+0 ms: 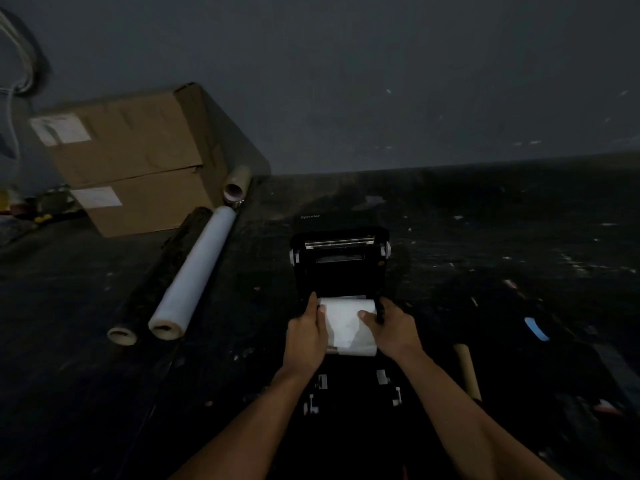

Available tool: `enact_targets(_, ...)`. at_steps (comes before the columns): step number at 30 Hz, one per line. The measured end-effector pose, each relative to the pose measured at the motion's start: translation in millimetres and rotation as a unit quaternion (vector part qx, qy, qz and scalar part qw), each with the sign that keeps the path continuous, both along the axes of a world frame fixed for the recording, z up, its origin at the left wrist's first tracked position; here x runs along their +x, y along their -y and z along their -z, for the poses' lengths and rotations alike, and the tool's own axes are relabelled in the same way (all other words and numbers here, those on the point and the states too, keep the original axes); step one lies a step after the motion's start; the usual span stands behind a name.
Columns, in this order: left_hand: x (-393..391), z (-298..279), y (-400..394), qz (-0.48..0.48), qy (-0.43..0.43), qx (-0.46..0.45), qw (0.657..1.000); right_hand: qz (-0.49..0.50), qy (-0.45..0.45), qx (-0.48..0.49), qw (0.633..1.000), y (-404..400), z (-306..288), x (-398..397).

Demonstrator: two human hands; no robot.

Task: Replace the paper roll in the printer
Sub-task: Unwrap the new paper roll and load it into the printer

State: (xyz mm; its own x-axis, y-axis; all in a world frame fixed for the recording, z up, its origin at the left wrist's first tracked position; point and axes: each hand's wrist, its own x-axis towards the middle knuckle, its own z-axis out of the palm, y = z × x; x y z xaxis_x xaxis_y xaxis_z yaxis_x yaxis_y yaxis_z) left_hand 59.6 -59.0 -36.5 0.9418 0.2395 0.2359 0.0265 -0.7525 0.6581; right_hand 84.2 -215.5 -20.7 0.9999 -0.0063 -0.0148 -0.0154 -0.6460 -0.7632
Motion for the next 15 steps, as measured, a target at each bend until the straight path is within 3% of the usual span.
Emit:
enact_targets(9,-11,4,9,-0.036,0.029,0.062,0.997,-0.009,0.005,0.01,1.0,3,4,5)
enact_targets(15,-11,9,9,-0.046,0.026,0.033,0.998,0.008,-0.004,0.012,1.0,2,7,4)
